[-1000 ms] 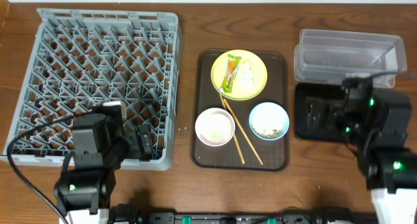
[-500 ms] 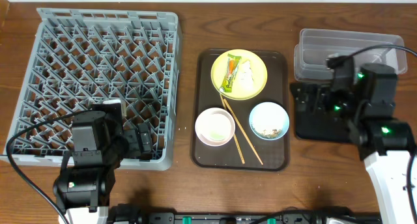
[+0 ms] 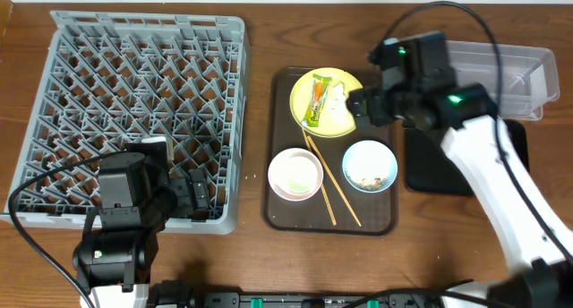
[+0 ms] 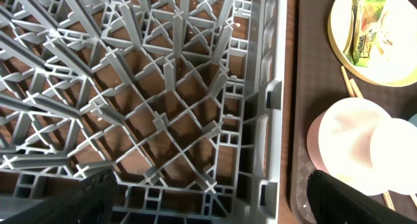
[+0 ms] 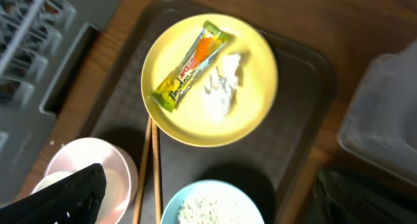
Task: Sort waste into correct bins and load items into the dishwasher
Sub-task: 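Move right gripper over yellow plate toward the snack wrapper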
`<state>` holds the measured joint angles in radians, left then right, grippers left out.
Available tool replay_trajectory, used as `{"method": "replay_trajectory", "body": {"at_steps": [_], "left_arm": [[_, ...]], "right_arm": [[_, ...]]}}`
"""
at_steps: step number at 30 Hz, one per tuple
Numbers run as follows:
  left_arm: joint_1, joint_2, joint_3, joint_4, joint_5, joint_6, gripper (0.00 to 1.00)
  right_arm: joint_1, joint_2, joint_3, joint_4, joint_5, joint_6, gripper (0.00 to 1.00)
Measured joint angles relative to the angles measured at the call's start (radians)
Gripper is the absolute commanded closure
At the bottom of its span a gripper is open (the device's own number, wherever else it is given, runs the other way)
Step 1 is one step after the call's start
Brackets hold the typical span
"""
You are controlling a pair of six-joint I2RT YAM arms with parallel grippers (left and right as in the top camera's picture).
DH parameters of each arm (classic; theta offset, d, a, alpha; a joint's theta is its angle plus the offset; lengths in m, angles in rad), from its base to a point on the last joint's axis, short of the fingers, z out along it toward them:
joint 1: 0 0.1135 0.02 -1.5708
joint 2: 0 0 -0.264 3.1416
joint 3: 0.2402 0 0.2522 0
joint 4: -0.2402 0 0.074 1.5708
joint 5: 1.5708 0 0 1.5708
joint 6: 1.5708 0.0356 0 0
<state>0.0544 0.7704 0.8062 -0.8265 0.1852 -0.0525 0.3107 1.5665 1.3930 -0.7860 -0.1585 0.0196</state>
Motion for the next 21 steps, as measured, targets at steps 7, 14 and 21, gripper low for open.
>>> {"method": "replay_trajectory", "body": {"at_steps": [7,14,21], "left_arm": [[0.0,0.0,0.0,0.0,0.0,0.0,0.06],[0.0,0.0,0.0,0.0,0.0,0.0,0.06],[0.0,0.0,0.0,0.0,0.0,0.0,0.06]], "right_arm": [[0.021,0.132,0.0,0.176,-0.019,0.036,0.01],[0.027,0.293,0.001,0.223,0.023,0.113,0.2],[0.036,0.423,0.001,0.262,0.042,0.163,0.31]]}}
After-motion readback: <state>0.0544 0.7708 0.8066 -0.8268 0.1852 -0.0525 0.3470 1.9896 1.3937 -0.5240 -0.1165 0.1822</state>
